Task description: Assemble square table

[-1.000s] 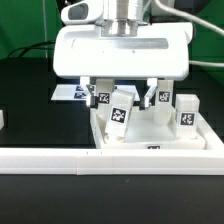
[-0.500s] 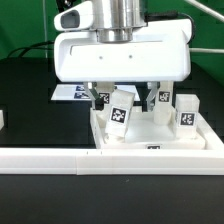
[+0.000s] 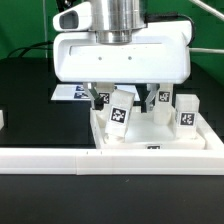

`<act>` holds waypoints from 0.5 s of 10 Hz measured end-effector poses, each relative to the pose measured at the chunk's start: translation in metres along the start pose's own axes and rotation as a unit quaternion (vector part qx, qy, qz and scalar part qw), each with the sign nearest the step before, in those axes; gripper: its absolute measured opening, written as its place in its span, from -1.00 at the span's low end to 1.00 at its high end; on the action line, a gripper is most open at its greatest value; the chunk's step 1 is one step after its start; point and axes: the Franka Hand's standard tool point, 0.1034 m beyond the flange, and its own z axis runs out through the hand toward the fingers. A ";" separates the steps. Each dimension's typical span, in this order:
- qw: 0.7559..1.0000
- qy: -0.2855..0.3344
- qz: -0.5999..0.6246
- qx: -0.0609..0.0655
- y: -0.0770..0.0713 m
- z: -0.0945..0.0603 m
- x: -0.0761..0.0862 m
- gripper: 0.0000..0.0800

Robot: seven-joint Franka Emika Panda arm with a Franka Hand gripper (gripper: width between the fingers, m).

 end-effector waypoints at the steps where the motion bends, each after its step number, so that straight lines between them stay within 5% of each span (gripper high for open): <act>1: 1.000 0.000 0.012 0.000 0.000 0.000 0.000 0.34; 3: 0.998 0.000 0.067 0.000 0.000 0.000 0.000 -0.29; 5: 0.991 0.000 0.135 0.001 -0.001 0.000 0.000 -0.29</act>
Offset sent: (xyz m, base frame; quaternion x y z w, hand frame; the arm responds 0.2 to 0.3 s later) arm 0.0000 0.0000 0.0000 0.0000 0.0000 0.1938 0.9810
